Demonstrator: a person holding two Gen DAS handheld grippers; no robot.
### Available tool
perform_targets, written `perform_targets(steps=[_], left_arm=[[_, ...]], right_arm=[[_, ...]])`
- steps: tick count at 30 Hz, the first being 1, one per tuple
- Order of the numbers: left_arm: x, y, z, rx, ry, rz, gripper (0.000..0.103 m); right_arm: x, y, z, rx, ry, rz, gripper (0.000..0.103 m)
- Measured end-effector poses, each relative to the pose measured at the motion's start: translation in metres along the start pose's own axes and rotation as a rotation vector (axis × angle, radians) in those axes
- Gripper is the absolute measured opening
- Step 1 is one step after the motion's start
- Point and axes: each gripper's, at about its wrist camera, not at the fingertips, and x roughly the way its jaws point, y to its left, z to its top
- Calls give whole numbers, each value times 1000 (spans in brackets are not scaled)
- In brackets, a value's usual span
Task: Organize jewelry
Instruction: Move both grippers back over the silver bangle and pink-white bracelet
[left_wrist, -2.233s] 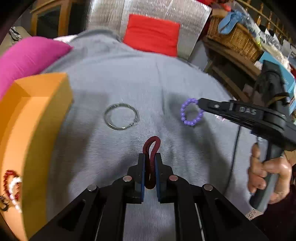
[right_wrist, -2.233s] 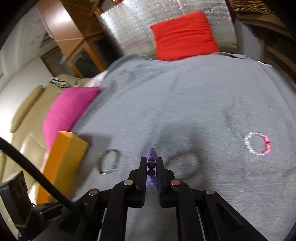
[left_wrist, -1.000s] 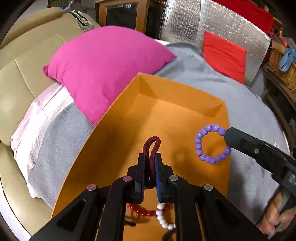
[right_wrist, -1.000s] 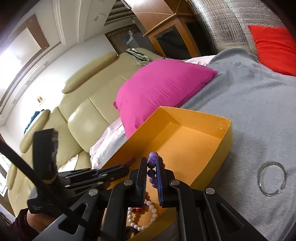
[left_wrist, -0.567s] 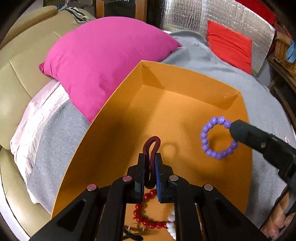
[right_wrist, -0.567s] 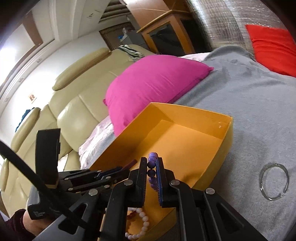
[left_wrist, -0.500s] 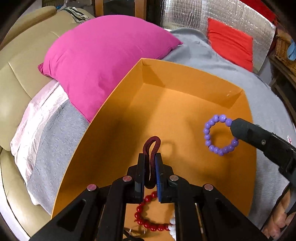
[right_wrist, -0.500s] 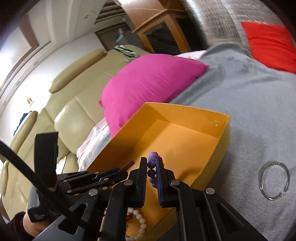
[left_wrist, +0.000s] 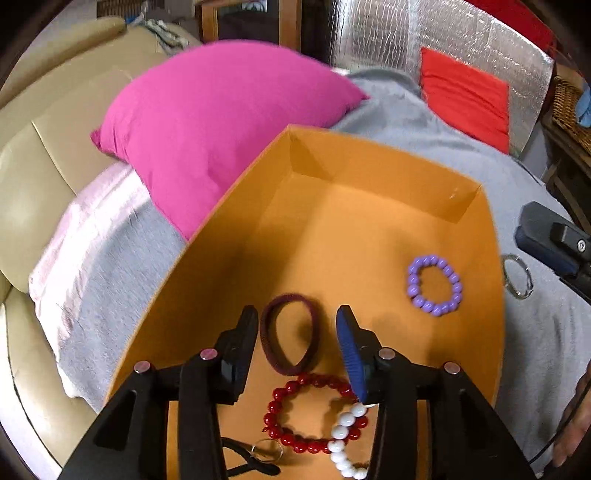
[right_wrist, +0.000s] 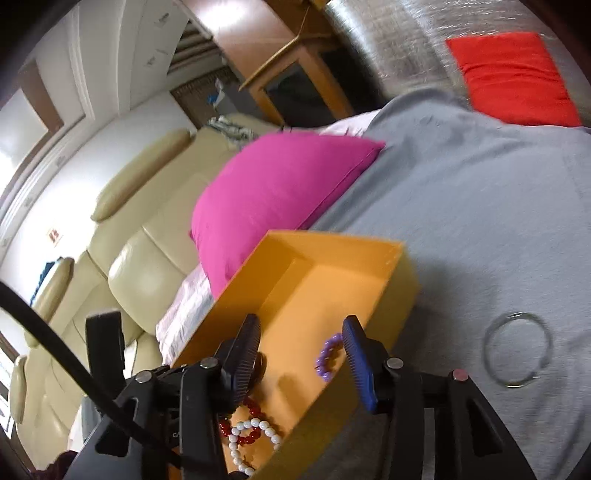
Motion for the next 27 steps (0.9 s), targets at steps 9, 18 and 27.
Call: perform_targets(steps=[9,18,27], left_arm=[[-54,-44,15,51,-177,-17,57],[-95,-127,14,180,-264,-141,62],[-119,-181,-4,271,-261,-224,62]], right_arm=[[-71,-39,7,25,-70,-129,50],[-161,-85,3,82,-152,-252,50],[-242,-109,-16,106,-224,-362,50]])
